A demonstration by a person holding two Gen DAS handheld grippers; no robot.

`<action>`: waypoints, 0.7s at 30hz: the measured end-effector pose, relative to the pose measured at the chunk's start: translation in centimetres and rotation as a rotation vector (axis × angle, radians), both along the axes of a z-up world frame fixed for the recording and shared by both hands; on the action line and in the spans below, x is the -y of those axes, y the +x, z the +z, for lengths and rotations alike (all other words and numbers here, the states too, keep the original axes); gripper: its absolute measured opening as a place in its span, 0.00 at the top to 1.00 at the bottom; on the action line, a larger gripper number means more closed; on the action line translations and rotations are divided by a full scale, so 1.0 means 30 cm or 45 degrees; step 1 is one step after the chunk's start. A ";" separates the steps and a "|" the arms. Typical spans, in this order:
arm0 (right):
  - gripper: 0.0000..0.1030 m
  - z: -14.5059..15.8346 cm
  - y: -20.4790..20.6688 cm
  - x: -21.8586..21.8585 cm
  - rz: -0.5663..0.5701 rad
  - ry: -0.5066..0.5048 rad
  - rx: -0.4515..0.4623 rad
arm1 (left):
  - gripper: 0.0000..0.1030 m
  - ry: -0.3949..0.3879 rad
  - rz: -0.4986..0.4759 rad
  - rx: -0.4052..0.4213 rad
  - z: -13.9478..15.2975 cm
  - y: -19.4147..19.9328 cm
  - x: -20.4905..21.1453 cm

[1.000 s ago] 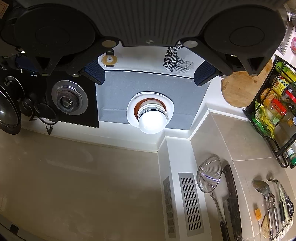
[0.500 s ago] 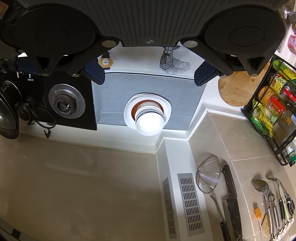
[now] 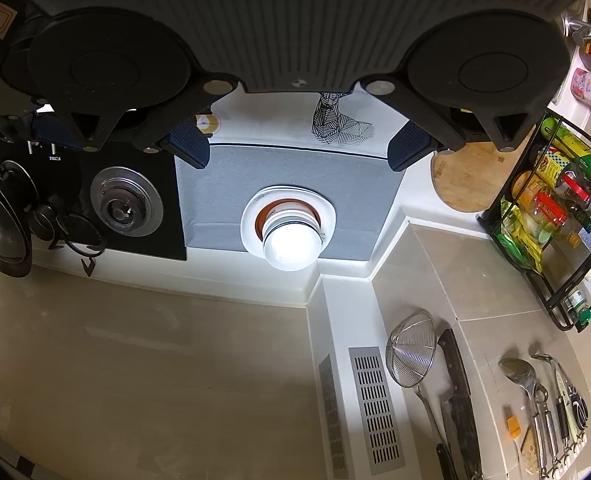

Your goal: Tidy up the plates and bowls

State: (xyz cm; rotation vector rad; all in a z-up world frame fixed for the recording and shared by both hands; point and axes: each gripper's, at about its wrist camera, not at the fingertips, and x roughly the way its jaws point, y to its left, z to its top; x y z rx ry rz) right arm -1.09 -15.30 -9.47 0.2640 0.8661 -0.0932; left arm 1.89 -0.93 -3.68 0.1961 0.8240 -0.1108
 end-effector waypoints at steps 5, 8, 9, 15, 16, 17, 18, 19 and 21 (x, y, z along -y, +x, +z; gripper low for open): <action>0.00 0.002 0.004 -0.008 -0.003 -0.022 0.000 | 0.01 -0.005 -0.003 -0.006 -0.003 0.007 -0.004; 0.00 -0.001 0.008 -0.009 -0.002 -0.028 -0.008 | 0.01 -0.013 0.000 -0.011 -0.007 0.009 -0.008; 0.00 -0.002 0.008 -0.008 -0.001 -0.031 -0.009 | 0.01 -0.015 0.001 -0.013 -0.009 0.009 -0.009; 0.00 -0.006 0.009 -0.015 -0.008 -0.051 -0.016 | 0.01 -0.014 -0.001 -0.020 -0.018 0.016 -0.016; 0.00 -0.008 0.010 -0.016 -0.009 -0.048 -0.021 | 0.01 -0.011 0.000 -0.023 -0.019 0.018 -0.016; 0.00 -0.010 0.011 -0.014 -0.008 -0.047 -0.024 | 0.01 -0.010 -0.001 -0.027 -0.021 0.022 -0.017; 0.00 -0.011 0.012 -0.015 -0.009 -0.049 -0.026 | 0.01 -0.011 -0.003 -0.030 -0.023 0.023 -0.017; 0.00 -0.012 0.011 -0.017 -0.010 -0.051 -0.028 | 0.01 -0.012 -0.005 -0.032 -0.025 0.024 -0.018; 0.00 -0.015 0.011 -0.019 -0.010 -0.051 -0.033 | 0.01 -0.009 -0.009 -0.038 -0.027 0.029 -0.020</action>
